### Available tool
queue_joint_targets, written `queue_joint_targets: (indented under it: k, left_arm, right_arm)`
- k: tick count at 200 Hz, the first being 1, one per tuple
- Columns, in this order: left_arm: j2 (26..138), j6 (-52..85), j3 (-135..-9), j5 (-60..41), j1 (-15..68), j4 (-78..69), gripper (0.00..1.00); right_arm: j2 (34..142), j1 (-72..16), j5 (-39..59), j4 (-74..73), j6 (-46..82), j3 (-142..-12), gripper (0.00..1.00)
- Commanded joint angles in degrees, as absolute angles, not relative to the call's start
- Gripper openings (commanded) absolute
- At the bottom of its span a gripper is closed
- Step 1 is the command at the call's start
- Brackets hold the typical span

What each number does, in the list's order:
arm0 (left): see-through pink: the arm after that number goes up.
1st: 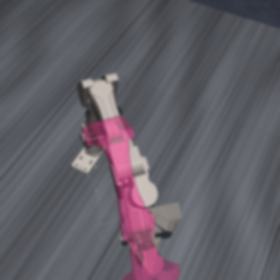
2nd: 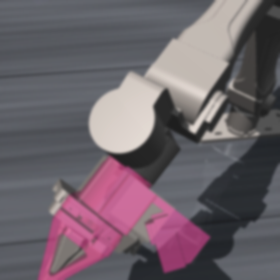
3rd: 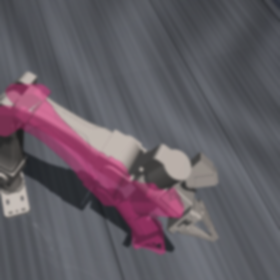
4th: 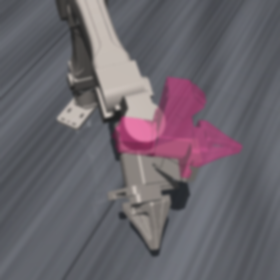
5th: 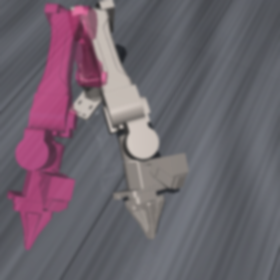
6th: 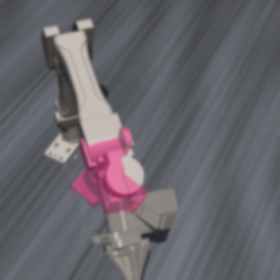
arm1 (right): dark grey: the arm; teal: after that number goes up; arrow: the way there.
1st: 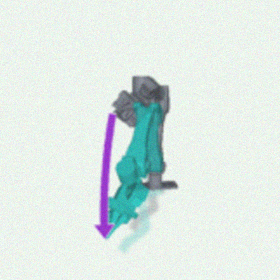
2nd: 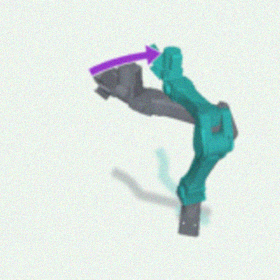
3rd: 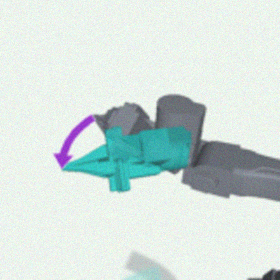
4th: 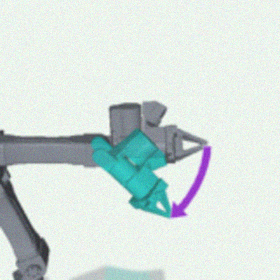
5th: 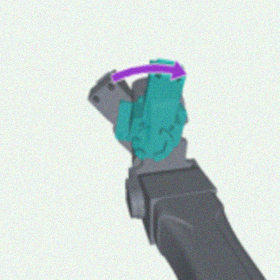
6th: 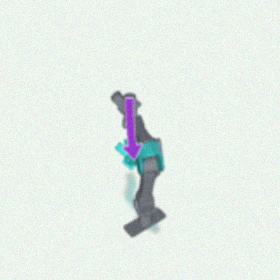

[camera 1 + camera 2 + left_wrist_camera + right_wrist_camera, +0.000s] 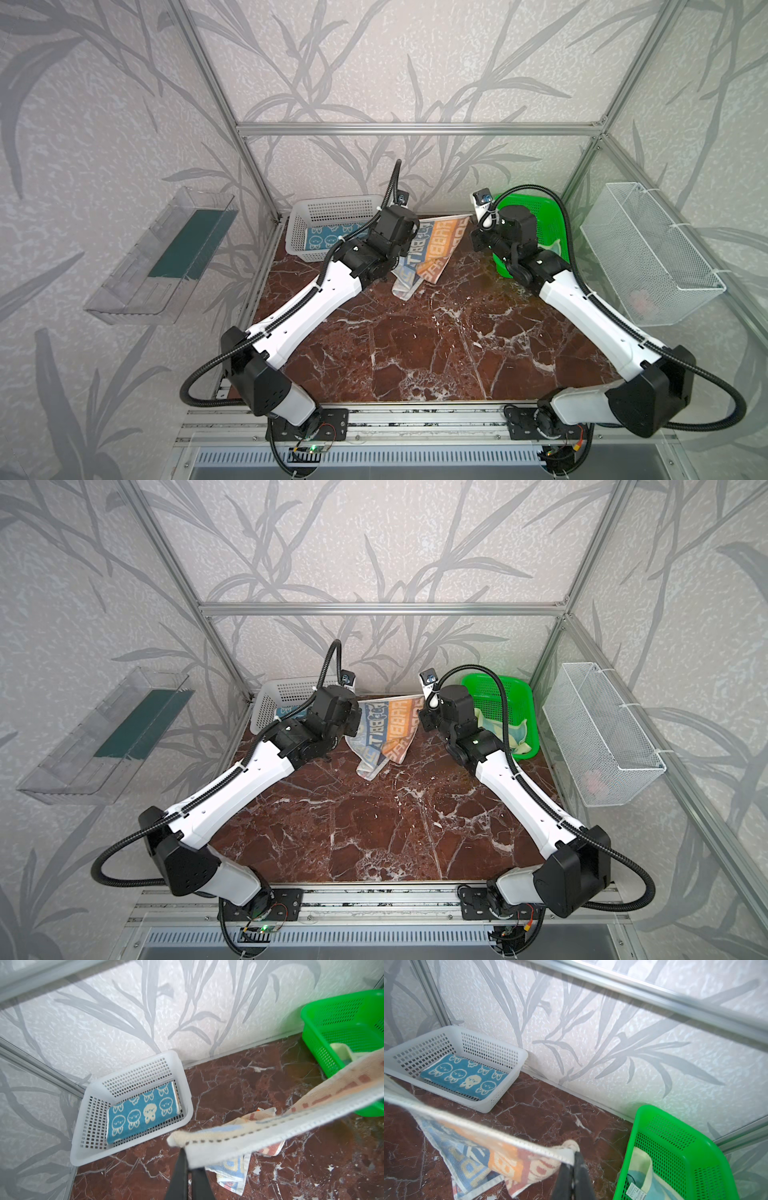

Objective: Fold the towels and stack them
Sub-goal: 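Lift the towel high with both grippers, spreading its top edge apart, then lower the hanging towel flat onto the table with both grippers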

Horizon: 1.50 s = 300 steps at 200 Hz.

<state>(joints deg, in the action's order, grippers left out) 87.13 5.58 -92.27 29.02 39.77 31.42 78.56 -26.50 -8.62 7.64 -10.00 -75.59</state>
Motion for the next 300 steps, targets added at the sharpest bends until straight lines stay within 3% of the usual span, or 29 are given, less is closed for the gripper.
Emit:
queue_joint_targets:
  k: [1,88,174,240,300]
  left_arm:
    - [83.2,3.9,-94.6,28.4,39.3,32.6,0.00]
    - [65.7,5.2,-92.3,13.1,41.1,35.8,0.00]
    - [55.4,8.2,-91.6,5.4,43.0,35.8,0.00]
    - [49.1,9.6,-83.6,9.7,43.0,35.3,0.00]
    - [60.0,6.3,-82.8,22.1,42.6,32.7,0.00]
  right_arm:
    - [74.8,-26.1,-7.3,11.3,-14.3,-78.4,0.00]
    - [59.2,-26.9,9.8,18.8,-17.0,-79.3,0.00]
    - [49.1,-27.2,21.3,19.4,-8.8,-83.0,0.00]
    - [46.1,-27.2,18.3,19.8,-7.8,-77.6,0.00]
    - [52.5,-27.2,8.8,14.9,-10.8,-73.4,0.00]
